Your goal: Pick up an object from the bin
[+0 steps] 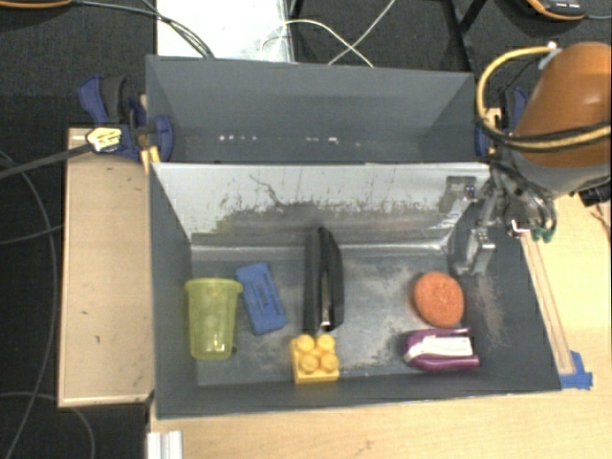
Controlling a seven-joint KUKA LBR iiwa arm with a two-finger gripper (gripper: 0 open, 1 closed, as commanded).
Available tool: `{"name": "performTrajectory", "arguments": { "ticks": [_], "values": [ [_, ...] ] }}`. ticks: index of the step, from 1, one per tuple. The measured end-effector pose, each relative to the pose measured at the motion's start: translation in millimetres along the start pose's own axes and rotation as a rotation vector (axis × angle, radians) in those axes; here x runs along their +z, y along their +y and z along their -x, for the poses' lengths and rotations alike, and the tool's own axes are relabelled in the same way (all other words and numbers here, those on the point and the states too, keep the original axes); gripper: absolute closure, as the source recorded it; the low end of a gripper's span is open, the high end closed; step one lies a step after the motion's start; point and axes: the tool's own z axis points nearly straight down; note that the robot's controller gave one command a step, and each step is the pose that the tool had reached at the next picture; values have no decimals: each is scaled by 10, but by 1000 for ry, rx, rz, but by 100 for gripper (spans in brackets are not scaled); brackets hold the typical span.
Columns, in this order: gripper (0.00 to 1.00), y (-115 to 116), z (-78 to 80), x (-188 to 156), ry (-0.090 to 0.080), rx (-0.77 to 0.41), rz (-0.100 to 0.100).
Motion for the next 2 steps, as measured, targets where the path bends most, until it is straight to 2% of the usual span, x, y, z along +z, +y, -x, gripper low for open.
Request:
{"name": "performTrajectory", "arguments": {
  "ticks": [1,2],
  "values": [
    [0,0,0,0,0,0,0],
    [0,84,46,634,2,-194,2]
  ]
}}
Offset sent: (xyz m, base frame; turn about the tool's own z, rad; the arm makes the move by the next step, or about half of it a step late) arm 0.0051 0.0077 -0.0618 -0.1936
